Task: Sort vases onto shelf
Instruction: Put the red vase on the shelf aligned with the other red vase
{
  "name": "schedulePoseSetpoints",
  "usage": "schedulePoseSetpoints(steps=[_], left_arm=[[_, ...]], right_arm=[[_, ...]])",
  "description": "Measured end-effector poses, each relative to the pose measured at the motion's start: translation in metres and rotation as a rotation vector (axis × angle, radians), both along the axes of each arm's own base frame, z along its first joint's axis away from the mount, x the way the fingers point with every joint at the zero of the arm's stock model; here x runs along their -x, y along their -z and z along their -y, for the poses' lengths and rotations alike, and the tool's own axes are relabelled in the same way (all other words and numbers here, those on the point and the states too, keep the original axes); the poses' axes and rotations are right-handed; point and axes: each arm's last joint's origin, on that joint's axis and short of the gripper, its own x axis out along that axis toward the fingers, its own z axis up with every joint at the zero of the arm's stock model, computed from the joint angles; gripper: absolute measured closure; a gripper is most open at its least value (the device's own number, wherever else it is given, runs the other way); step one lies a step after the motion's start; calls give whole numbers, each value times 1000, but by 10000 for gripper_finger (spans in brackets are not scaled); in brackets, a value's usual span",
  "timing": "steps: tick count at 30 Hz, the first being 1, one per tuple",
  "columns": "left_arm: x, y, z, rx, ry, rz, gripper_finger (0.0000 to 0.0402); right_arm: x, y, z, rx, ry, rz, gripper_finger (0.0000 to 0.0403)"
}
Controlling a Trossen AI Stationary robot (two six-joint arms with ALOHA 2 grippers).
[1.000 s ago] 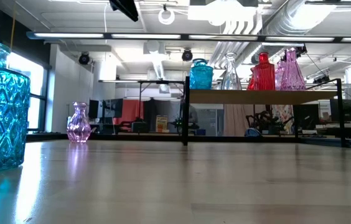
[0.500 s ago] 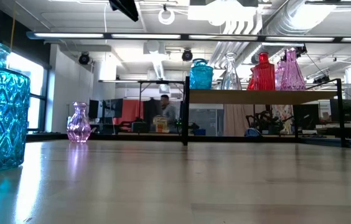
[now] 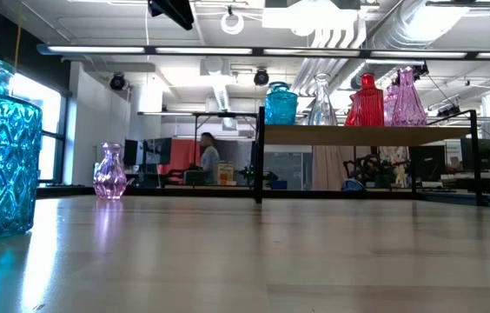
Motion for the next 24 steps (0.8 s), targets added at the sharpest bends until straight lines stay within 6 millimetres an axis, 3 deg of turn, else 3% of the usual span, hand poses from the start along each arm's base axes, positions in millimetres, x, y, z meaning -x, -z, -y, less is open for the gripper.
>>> schedulePoseSetpoints(steps=[13,24], left_arm=[[0,0,0,99,-151,41,316],[0,0,1,143,-163,48,316]], right_arm=[[-10,26,-33,72,-69,-78,320],[-10,50,-64,129,-140,-130,320]])
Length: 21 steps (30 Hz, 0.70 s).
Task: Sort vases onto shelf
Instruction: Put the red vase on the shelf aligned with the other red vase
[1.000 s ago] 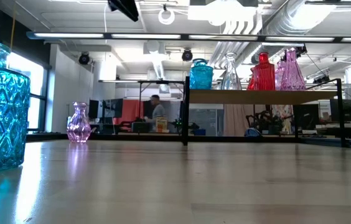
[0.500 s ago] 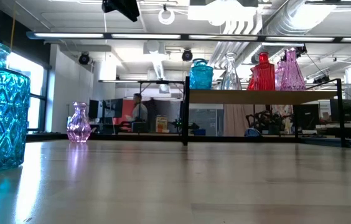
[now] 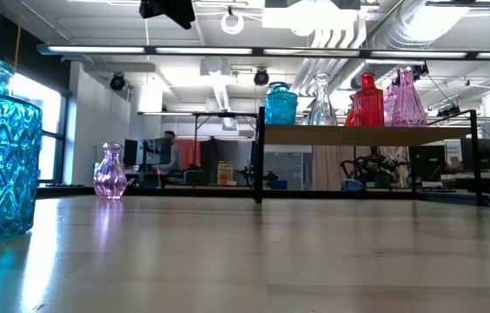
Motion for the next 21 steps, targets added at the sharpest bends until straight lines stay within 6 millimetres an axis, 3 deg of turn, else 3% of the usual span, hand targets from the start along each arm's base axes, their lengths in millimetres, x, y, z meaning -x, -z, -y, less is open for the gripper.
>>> schedulePoseSetpoints(steps=[21], left_arm=[[0,0,1,43,-30,11,316]], right_arm=[[-8,39,-31,95,-16,-70,320]])
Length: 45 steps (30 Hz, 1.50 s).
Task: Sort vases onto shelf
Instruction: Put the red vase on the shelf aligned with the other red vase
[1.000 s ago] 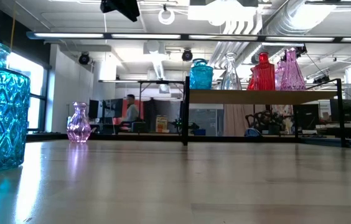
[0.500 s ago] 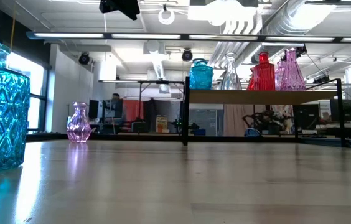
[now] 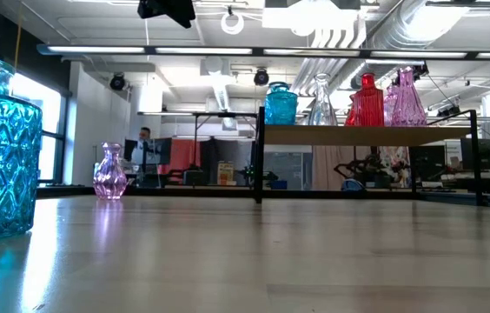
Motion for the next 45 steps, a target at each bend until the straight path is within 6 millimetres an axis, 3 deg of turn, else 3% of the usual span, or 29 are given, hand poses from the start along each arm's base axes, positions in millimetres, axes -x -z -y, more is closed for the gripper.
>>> schedulePoseSetpoints(steps=[45], left_arm=[[-1,0,4,2,12,0,316]], right_arm=[[-7,27,-10,88,-4,-55,320]])
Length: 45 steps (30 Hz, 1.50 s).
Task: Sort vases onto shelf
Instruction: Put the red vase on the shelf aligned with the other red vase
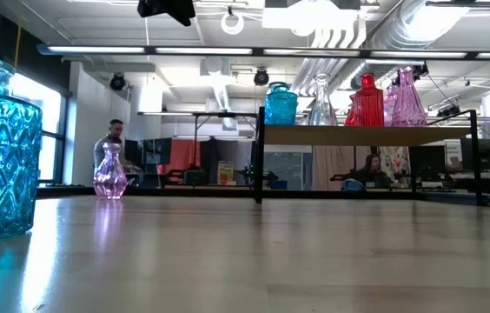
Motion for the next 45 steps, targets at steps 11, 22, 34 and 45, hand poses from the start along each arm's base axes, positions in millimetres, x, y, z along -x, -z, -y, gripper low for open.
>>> schedulePoseSetpoints(steps=[11,22,34,45], left_arm=[[0,0,0,7,-11,2,316],[0,0,0,7,-13,2,316],[0,0,0,2,-5,1,316],[0,0,0,-2,2,0,316]], right_arm=[[1,0,1,11,1,-15,378],[-2,-1,5,-3,1,-63,399],[-4,-21,20,-54,42,-22,403],[2,-45,40,-70,81,35,403]])
